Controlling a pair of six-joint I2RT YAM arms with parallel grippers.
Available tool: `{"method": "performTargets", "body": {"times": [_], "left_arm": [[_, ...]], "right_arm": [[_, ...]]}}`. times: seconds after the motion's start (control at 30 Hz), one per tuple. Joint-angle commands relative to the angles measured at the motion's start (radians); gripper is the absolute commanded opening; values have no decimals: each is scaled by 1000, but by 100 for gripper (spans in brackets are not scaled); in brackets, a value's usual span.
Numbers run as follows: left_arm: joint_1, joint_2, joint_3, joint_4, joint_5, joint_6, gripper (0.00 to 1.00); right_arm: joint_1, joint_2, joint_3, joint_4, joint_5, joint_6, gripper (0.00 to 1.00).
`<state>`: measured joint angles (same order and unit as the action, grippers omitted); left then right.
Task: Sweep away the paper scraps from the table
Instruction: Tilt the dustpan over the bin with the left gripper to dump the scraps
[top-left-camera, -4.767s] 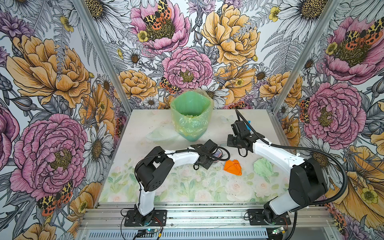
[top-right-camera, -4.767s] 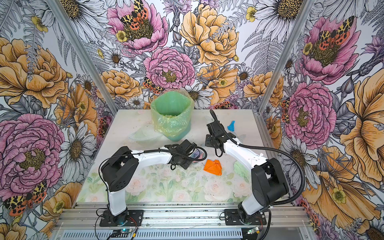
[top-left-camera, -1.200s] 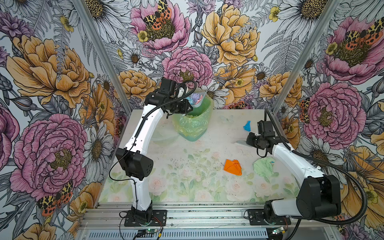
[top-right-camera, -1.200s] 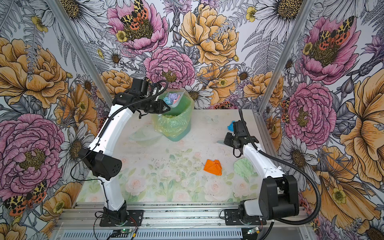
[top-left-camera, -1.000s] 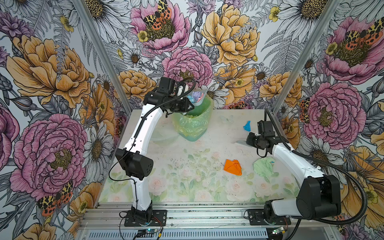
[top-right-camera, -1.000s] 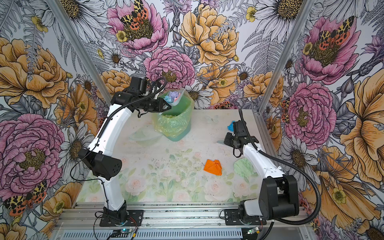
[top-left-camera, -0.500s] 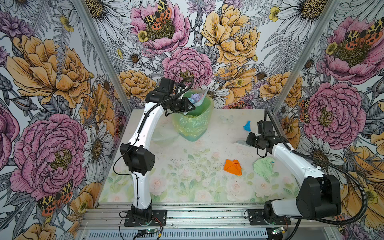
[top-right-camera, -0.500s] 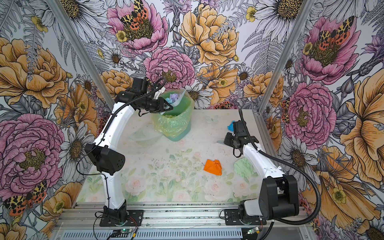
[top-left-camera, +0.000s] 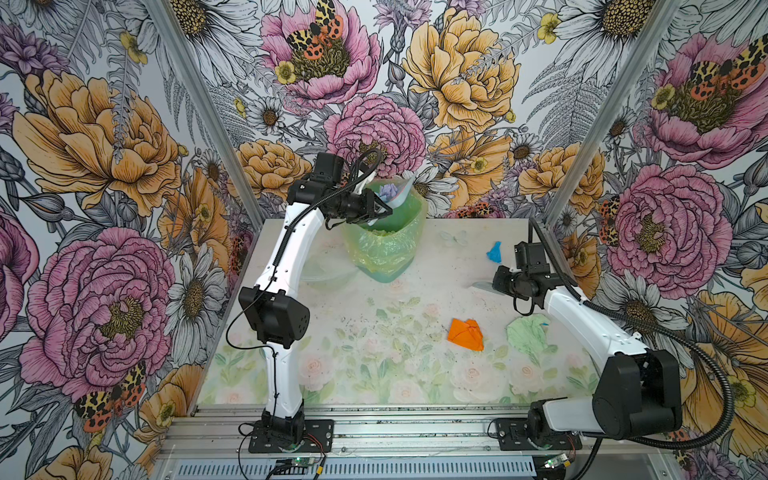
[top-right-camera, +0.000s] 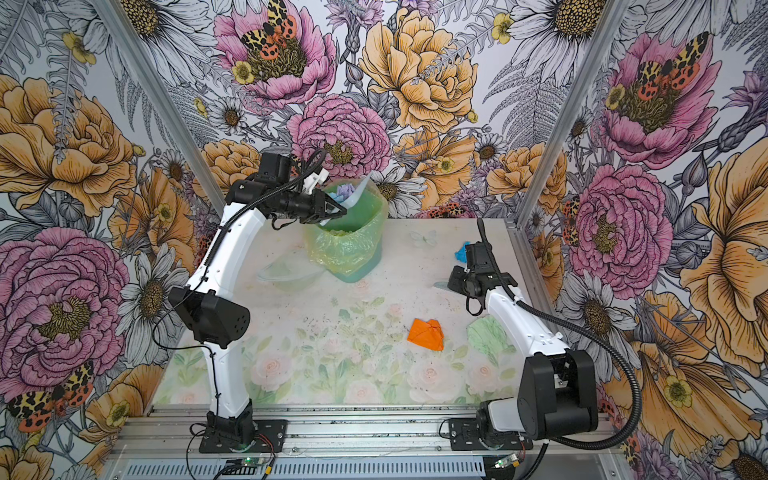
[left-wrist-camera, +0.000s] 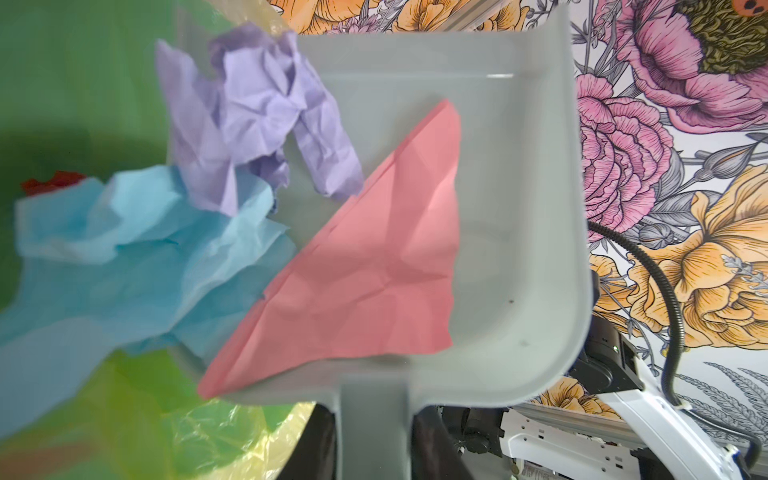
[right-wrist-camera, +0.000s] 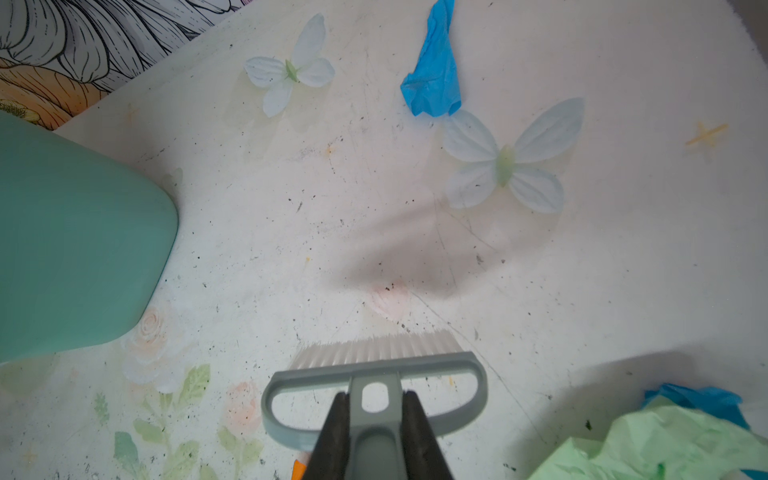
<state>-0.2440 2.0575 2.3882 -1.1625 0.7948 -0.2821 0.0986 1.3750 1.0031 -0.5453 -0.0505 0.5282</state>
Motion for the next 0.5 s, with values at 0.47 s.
{"method": "performTargets", "body": {"times": [0.47], "left_arm": [[20, -19, -61, 113, 173, -71, 23]], "right_arm": [[-4, -18, -13, 8, -3, -14, 0]]}}
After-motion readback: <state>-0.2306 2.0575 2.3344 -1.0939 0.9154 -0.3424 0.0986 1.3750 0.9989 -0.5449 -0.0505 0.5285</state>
